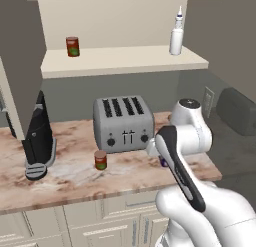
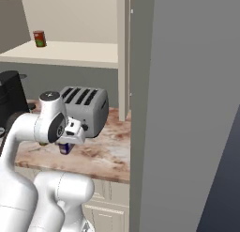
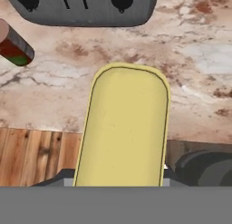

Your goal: Pick the cans from the counter and place them in their designated side in the cabinet.

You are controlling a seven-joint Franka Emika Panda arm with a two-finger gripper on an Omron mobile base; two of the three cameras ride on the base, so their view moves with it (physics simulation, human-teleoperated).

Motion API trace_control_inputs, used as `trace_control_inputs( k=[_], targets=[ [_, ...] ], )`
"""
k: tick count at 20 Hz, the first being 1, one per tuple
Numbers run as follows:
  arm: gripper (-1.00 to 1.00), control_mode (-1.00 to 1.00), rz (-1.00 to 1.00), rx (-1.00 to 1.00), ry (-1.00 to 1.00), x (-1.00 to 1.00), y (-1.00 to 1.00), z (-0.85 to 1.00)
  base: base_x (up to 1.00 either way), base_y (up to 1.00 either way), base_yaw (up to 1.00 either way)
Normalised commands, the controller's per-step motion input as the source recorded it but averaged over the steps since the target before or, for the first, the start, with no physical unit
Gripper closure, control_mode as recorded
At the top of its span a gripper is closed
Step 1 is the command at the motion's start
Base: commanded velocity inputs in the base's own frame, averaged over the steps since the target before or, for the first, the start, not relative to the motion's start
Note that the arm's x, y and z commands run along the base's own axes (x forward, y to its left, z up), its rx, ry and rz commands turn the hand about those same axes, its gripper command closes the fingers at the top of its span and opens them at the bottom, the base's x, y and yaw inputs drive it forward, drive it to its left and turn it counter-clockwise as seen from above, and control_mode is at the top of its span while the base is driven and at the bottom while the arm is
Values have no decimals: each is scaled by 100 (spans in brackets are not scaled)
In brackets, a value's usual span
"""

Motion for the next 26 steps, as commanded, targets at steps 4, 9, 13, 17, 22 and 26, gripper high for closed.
trace_control_inputs(
  k=[4,9,13,17,22,26],
  targets=[
    [100,-100,0,0,-6,-28,0,41,0,0,0],
    [100,-100,1,0,-7,-26,0,39,0,0,0],
    [100,-100,1,0,-4,-13,2,37,0,0,0],
    [100,-100,1,0,-2,-11,0,35,0,0,0],
    [100,-100,3,1,-3,-14,0,36,0,0,0],
    [100,-100,5,1,-2,-8,0,36,0,0,0]
  ],
)
